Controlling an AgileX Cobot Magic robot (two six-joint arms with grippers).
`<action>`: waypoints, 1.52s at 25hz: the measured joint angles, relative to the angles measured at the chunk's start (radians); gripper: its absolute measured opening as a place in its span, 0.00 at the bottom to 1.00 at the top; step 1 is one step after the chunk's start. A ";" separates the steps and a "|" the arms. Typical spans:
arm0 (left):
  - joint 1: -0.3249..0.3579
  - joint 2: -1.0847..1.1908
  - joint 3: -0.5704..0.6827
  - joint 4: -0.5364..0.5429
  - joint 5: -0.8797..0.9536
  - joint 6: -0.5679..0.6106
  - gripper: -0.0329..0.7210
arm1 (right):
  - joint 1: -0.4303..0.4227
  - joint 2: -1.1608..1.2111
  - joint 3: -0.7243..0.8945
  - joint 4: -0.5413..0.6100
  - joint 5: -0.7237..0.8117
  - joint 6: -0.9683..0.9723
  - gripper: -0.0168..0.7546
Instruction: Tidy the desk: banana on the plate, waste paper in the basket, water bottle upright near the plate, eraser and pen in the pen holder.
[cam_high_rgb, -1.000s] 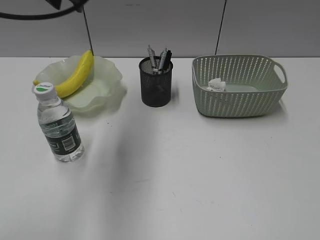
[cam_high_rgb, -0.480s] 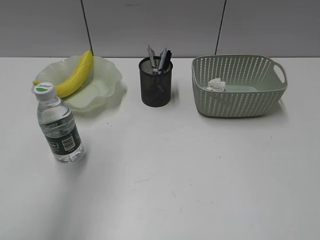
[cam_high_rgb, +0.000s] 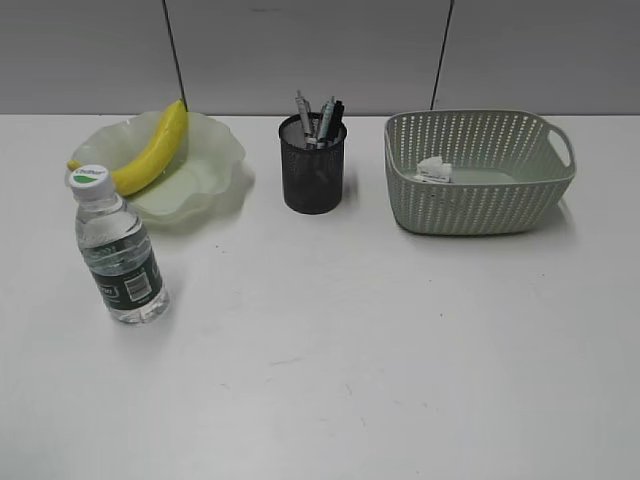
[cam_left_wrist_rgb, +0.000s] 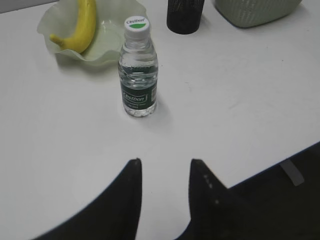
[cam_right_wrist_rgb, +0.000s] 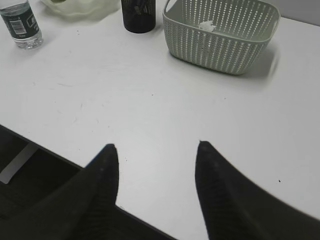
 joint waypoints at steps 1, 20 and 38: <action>0.000 -0.044 0.022 -0.005 0.006 0.016 0.37 | 0.000 0.000 0.000 0.000 0.000 0.000 0.54; 0.000 -0.193 0.054 -0.109 0.009 0.148 0.36 | 0.000 0.000 0.000 -0.002 0.000 0.000 0.54; 0.276 -0.193 0.054 -0.109 0.009 0.149 0.36 | -0.249 0.000 0.000 0.002 0.000 0.000 0.53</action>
